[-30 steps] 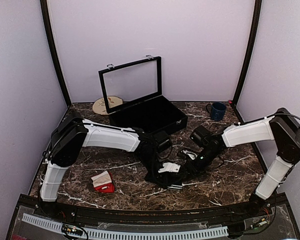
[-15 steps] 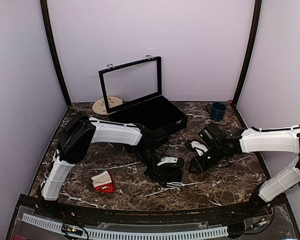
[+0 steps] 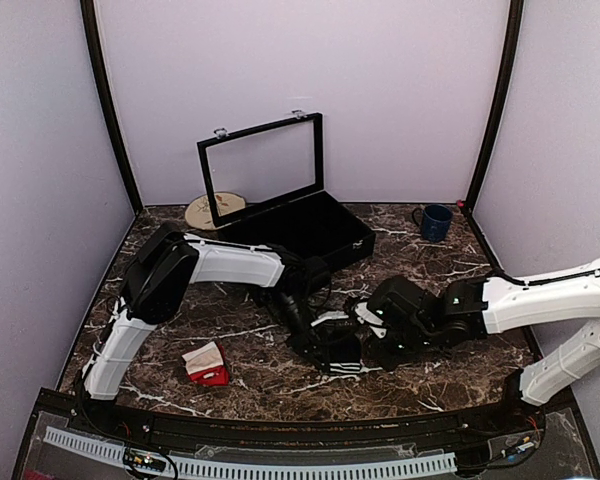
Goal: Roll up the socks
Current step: Roll the sock at the center of the board.
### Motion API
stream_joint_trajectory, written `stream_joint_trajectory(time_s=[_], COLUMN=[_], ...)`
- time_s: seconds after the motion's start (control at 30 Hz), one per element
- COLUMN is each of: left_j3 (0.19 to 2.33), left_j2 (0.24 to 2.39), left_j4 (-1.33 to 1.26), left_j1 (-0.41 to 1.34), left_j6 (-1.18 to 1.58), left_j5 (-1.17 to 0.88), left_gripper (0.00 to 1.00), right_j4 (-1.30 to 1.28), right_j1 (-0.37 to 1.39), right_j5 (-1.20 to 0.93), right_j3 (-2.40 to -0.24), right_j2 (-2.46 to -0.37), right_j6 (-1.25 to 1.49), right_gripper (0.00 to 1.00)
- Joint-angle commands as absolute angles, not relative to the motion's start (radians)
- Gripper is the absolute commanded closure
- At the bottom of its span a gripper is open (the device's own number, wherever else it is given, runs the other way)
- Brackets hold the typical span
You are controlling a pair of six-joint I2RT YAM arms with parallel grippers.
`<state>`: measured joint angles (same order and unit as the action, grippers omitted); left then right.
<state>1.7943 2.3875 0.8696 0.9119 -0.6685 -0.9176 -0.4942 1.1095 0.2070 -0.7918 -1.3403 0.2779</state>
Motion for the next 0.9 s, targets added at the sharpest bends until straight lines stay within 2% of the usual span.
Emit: stream_joint_trajectory(time_s=[0.0, 0.3, 0.87], left_j3=[1.824, 1.830, 1.815], left_j2=[2.400, 2.403, 2.409], left_j4=[0.926, 0.946, 0.958], left_j1=[0.901, 0.885, 0.875], left_j6=[-0.666, -0.671, -0.687], left_j5=[-0.962, -0.989, -1.018], left_gripper=[1.00, 1.00, 1.00], right_j4=[-0.495, -0.501, -0.429], right_j1=[1.211, 1.332, 1.315], right_j5=[0.336, 0.334, 0.353], right_j3=[-0.844, -0.905, -0.951], right_j2=[-1.373, -1.491, -1.673], right_j6=[0.243, 0.156, -0.011], right_gripper=[0.62, 0.62, 0.61])
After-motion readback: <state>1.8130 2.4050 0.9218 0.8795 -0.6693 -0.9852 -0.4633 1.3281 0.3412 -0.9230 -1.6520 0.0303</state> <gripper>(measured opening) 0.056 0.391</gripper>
